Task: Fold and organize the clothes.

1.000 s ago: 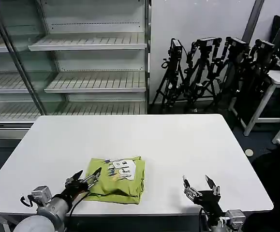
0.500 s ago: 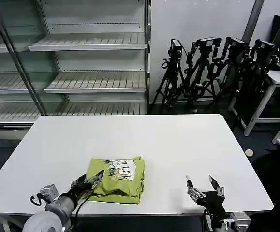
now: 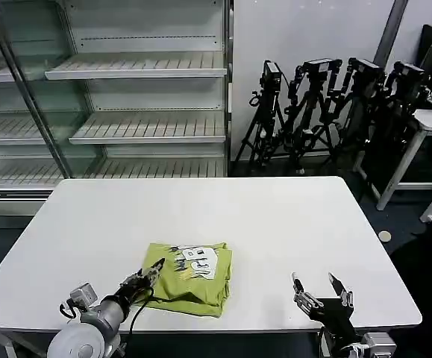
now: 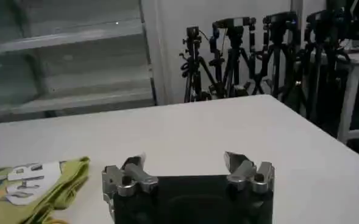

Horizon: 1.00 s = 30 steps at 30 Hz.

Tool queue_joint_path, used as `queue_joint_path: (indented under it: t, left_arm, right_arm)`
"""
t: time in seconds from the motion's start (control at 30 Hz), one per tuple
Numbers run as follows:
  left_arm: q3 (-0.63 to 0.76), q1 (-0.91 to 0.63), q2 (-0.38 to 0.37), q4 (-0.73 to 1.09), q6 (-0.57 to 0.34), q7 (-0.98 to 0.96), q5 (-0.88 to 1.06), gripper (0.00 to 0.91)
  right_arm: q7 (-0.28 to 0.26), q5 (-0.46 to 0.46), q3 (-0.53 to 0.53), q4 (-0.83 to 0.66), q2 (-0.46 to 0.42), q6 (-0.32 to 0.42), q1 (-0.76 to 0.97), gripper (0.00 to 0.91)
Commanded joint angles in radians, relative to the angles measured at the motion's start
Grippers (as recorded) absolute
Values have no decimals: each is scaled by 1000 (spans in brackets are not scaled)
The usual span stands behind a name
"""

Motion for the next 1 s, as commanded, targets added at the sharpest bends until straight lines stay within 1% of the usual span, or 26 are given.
queue_joint_path:
  t: [0.03,0.1,0.33,0.4,0.5,0.6,0.7,0.73,0.77,0.8,0.87,0.97,1.0]
  left_arm:
    - [-3,-7,-21,15,0,-9,-82,40]
    - [-9,-4,-29,13,1,-11,-95,50]
    - [-55,11,-65,1,2,-20,-176,40]
    - [-77,17,-67,-4,2,-25,-197,40]
    - [-142,36,-50,-33,6,-33,-226,40]
    - [-279,48,15,-61,16,-43,-263,40]
    - [-436,59,118,-62,32,-44,-255,40]
    - [-504,74,165,-56,31,-36,-227,50]
    - [-555,91,195,-52,25,-25,-198,40]
    - [-584,99,211,-49,22,-7,-166,40]
    - [-695,161,265,-42,-11,46,-75,40]
    - [-821,225,326,-60,-30,113,6,40]
    - [-842,233,339,-65,-38,119,17,40]
  right_arm:
    - [3,-1,8,22,-1,-3,-13,907]
    - [4,-1,10,26,-2,-3,-16,907]
    - [5,0,20,42,-5,-3,-31,907]
    - [5,1,22,45,-7,-3,-31,907]
    - [4,10,25,47,-12,-3,-21,907]
    - [4,21,20,36,-16,-3,-4,907]
    - [3,28,-4,9,-24,-1,34,907]
    - [3,31,-16,0,-27,-1,53,907]
    - [3,34,-25,-7,-28,-1,64,907]
    - [3,35,-29,-11,-29,-1,74,907]
    - [2,40,-47,-23,-31,-1,96,907]
    - [2,56,-57,-39,-33,-1,125,907]
    - [2,59,-59,-45,-33,-1,133,907]
